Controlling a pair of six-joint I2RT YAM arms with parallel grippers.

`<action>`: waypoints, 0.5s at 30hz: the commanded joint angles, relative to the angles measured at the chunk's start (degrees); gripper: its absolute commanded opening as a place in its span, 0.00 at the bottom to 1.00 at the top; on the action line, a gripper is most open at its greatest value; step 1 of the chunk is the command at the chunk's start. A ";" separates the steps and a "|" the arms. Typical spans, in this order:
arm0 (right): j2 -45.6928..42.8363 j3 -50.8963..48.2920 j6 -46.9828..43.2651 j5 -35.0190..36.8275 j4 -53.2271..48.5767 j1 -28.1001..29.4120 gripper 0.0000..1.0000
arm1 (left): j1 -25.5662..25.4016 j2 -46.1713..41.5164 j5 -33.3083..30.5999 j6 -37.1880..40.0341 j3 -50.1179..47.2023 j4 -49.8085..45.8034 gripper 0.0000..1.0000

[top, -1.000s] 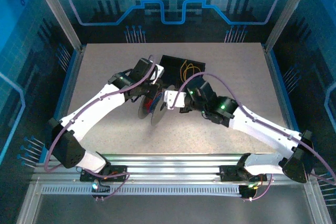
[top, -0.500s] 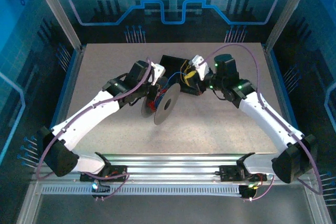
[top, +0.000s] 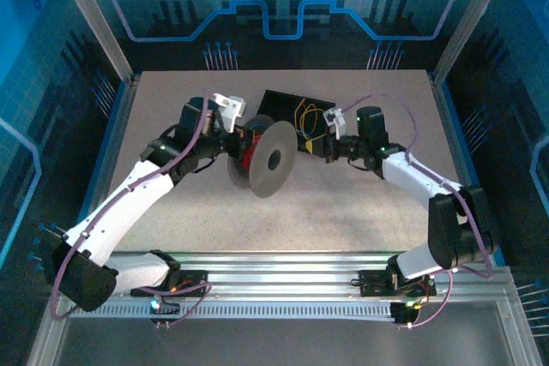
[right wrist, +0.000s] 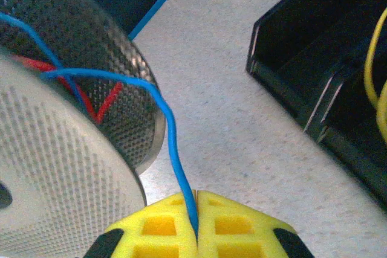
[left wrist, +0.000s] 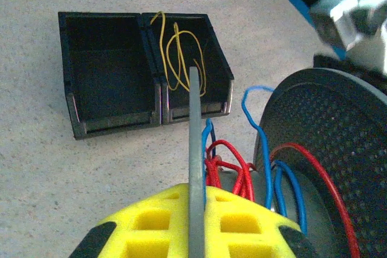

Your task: Wrap the cables

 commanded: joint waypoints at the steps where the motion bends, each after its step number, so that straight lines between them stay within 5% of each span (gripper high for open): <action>1: 1.30 -4.73 7.58 -3.64 18.14 0.04 0.00 | 3.78 -2.69 10.41 -9.74 -1.67 10.00 0.00; 9: 4.92 -12.19 8.30 3.45 33.71 9.08 0.00 | 11.48 -2.19 19.59 -26.27 -7.50 24.25 0.00; 15: 10.60 -15.57 17.05 12.11 49.42 17.12 0.00 | 13.10 -2.04 15.34 -34.43 -12.19 32.23 0.00</action>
